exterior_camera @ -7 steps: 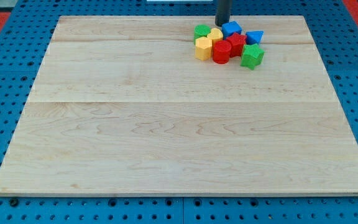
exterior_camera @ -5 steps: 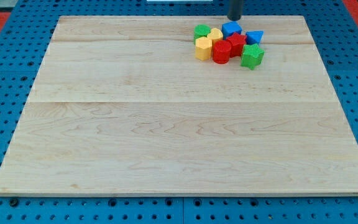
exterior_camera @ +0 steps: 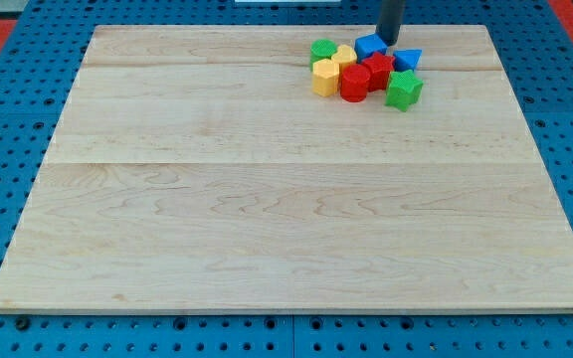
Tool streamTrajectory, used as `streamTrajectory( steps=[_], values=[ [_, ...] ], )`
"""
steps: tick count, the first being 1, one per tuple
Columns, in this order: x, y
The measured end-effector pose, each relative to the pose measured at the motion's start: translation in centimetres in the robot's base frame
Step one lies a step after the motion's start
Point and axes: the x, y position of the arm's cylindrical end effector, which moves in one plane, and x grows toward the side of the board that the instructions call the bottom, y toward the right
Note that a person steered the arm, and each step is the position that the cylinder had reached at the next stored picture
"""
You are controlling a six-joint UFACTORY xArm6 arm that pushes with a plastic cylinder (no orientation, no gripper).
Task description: Slightly move the green circle and blue cube into the group
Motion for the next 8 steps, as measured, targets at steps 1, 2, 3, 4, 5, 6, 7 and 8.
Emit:
streamTrajectory(
  steps=[1, 2, 3, 4, 5, 6, 7, 8],
  values=[
    [0.0, -0.8],
    [0.0, -0.9],
    [0.0, -1.2],
    [-1.3, -1.3],
    [-2.6, -2.8],
    [-2.7, -6.4],
    [-1.6, -8.6],
    [-1.4, -10.0]
  ],
)
